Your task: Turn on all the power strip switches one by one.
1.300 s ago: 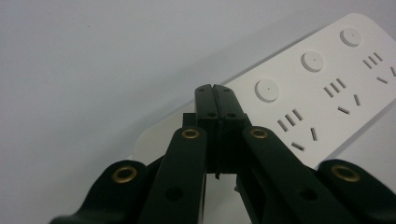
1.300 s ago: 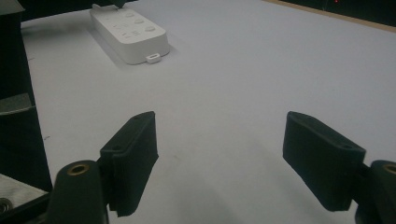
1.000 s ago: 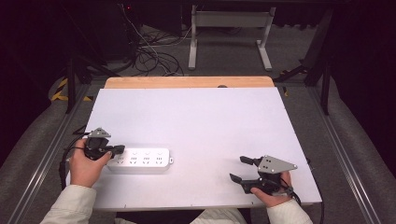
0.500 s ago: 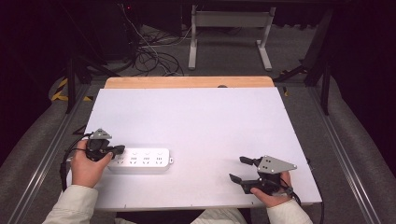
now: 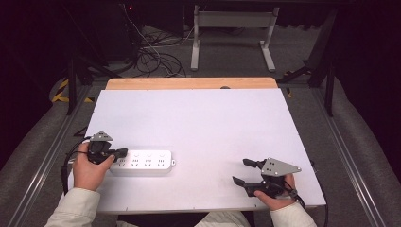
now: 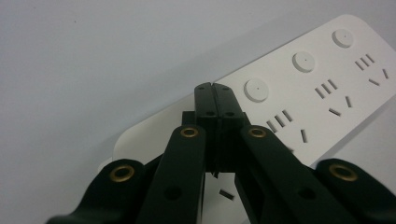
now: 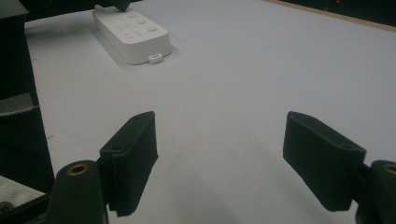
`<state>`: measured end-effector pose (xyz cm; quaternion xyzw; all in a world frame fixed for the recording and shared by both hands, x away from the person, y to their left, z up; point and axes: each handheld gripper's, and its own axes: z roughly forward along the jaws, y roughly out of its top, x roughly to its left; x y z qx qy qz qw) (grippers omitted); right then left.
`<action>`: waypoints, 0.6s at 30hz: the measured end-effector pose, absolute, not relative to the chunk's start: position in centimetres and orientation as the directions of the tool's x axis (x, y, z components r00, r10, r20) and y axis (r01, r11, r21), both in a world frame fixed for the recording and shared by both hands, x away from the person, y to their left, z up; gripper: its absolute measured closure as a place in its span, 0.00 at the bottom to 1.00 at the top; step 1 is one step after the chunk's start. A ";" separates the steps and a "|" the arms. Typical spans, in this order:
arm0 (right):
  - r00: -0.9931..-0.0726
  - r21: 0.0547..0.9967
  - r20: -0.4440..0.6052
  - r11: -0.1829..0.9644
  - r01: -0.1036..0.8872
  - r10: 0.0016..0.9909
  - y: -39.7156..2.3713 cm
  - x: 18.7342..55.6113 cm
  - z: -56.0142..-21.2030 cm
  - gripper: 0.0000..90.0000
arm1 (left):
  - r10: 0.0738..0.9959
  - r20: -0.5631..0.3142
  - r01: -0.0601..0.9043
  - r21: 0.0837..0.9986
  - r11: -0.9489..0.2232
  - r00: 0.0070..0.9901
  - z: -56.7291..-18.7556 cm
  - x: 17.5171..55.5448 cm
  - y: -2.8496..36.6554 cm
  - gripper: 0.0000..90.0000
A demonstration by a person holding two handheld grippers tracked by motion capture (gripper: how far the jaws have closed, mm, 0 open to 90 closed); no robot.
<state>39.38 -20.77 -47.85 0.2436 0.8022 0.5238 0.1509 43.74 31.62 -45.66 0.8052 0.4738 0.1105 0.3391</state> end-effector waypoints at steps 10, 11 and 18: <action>-0.837 0.915 0.009 0.334 0.228 0.547 -20.7 39.3 -47.8 0.30 | 0.835 -0.192 0.696 0.662 -0.277 0.515 -46.0 43.7 32.2 1.00; -0.837 0.915 0.010 0.333 0.229 0.547 -20.7 39.4 -47.8 0.30 | 0.841 -0.191 0.703 0.656 -0.274 0.506 -46.0 43.7 32.3 1.00; -0.838 0.914 0.010 0.335 0.229 0.545 -20.7 39.4 -47.9 0.30 | 0.851 -0.145 0.684 0.668 -0.292 0.505 -46.1 43.7 32.2 1.00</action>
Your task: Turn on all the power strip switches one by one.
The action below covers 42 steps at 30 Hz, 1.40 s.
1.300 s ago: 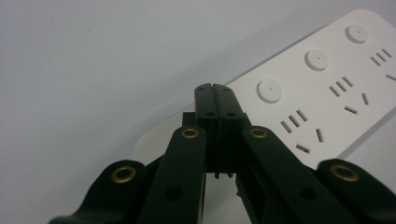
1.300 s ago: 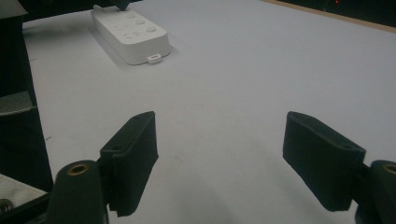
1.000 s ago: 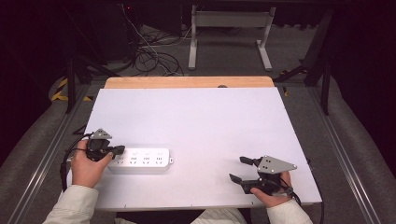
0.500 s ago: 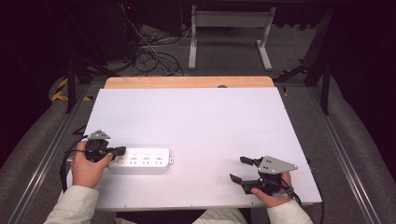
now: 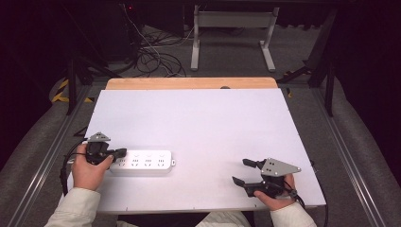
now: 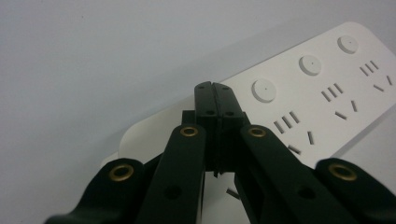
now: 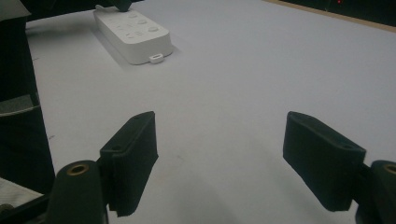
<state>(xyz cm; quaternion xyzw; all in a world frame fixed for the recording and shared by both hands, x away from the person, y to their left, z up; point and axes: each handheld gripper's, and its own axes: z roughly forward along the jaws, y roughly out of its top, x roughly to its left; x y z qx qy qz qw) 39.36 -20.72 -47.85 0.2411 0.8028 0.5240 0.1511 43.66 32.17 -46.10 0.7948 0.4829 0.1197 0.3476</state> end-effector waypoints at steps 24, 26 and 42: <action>-0.838 0.914 0.014 0.333 0.232 0.546 -20.8 39.5 -47.9 0.29 | 0.799 -0.038 0.566 0.727 -0.390 0.600 -44.6 42.7 28.3 1.00; -0.837 0.914 0.013 0.333 0.233 0.548 -20.8 39.5 -47.9 0.29 | 0.803 -0.038 0.569 0.725 -0.387 0.594 -44.9 42.8 28.2 1.00; -0.838 0.914 0.013 0.333 0.231 0.546 -20.8 39.5 -47.9 0.29 | 0.807 -0.023 0.571 0.719 -0.396 0.590 -45.9 43.2 28.2 1.00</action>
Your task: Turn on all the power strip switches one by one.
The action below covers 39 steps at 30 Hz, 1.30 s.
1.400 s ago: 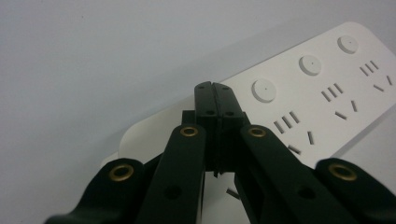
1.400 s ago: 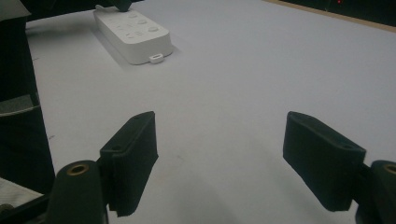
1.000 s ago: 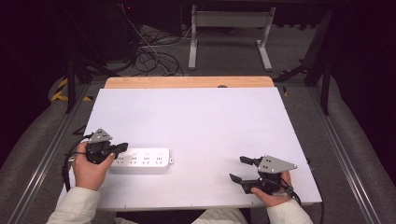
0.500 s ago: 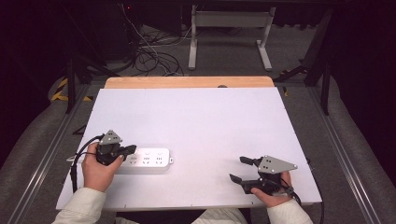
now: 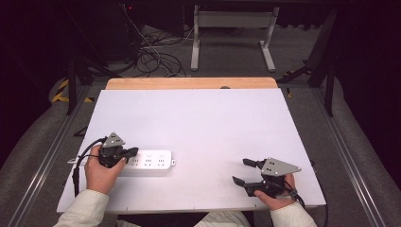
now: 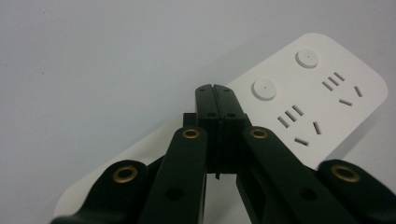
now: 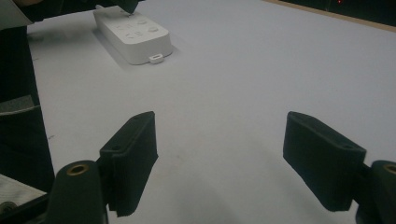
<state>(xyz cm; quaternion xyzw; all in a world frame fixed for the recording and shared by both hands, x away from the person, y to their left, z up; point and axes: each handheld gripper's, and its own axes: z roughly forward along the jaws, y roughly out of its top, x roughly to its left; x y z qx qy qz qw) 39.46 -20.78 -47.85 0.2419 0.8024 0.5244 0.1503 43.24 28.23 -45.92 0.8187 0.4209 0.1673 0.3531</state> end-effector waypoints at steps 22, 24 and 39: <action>-0.838 0.913 0.012 0.335 0.231 0.545 -20.6 39.4 -47.8 0.29 | 0.791 0.029 0.554 0.698 -0.453 0.611 -46.0 43.1 26.5 1.00; -0.838 0.913 0.010 0.337 0.230 0.545 -20.7 39.4 -47.8 0.29 | 0.798 0.064 0.546 0.697 -0.466 0.599 -46.0 43.0 26.2 1.00; -0.841 0.914 0.011 0.335 0.228 0.542 -20.7 39.4 -47.8 0.29 | 0.807 0.074 0.518 0.731 -0.444 0.586 -46.1 42.7 26.9 1.00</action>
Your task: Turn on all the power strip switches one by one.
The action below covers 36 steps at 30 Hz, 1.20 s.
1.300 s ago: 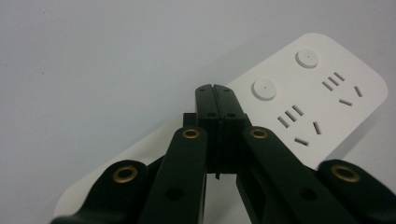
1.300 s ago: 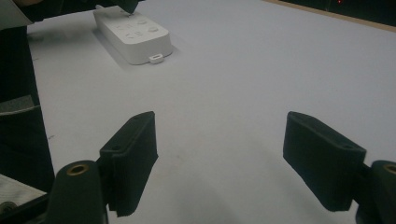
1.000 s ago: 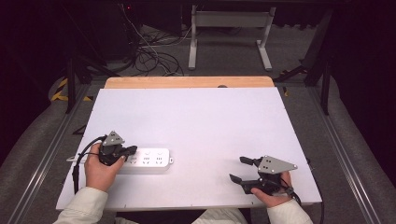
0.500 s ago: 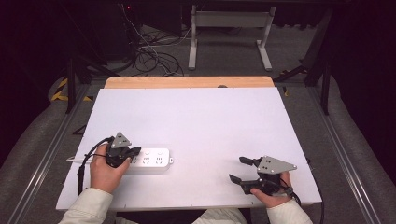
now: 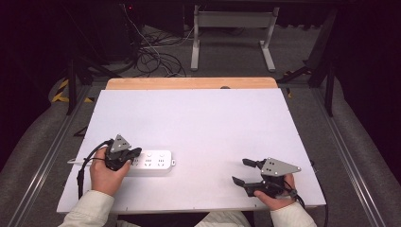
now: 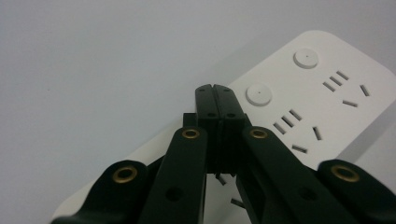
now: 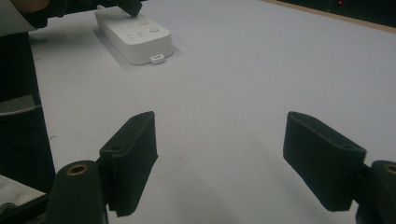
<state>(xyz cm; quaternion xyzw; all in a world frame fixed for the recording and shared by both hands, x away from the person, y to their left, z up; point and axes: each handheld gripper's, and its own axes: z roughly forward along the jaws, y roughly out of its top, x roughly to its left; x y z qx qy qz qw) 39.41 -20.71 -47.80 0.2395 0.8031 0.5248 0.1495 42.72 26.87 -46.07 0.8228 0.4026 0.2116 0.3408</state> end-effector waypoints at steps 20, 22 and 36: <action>-0.841 0.914 0.014 0.335 0.231 0.542 -20.6 39.4 -47.8 0.29 | 0.813 0.086 0.537 0.710 -0.456 0.576 -46.4 42.9 27.0 1.00; -0.841 0.914 0.014 0.334 0.231 0.542 -20.6 39.4 -47.8 0.29 | 0.815 0.083 0.542 0.708 -0.453 0.573 -46.4 42.9 27.0 1.00; -0.838 0.915 0.015 0.331 0.232 0.545 -20.8 39.5 -47.8 0.29 | 0.822 0.038 0.421 0.845 -0.331 0.568 -44.5 41.7 28.3 1.00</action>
